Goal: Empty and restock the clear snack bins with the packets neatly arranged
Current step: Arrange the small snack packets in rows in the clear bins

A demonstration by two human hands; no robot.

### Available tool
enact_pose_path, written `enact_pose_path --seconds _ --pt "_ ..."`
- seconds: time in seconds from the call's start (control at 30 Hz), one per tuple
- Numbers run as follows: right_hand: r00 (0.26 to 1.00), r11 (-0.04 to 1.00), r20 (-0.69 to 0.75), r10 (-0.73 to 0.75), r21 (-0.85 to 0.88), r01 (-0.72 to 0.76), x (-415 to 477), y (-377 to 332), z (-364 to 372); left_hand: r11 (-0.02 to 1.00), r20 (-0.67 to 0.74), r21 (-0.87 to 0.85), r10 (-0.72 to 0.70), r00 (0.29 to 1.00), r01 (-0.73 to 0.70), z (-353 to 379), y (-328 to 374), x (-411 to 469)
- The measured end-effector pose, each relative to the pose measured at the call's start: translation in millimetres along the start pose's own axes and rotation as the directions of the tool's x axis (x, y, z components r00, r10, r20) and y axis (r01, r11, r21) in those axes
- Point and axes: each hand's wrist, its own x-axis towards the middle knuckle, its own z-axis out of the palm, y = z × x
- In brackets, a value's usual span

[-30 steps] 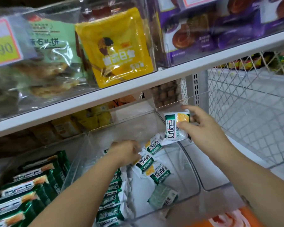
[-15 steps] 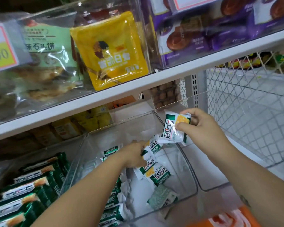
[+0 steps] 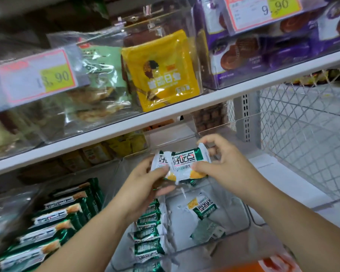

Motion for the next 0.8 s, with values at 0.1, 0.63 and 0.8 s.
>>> enact_pose_path --seconds 0.1,0.63,0.8 --pt "0.998 1.000 0.060 0.009 0.011 -0.010 0.0 -1.4 15.5 0.983 0.046 -0.170 -0.061 0.997 0.068 -5.3 6.0 -11.2" --pt "0.914 0.859 0.344 0.215 -0.511 -0.010 37.6 -7.7 50.9 0.558 0.096 0.781 0.339 0.936 -0.282 -76.1 5.8 -16.5" --pt "0.962 0.734 0.186 0.199 -0.679 -0.020 70.6 10.9 61.3 0.610 -0.108 0.771 0.410 0.906 -0.184 -109.5 -23.5 -7.0"
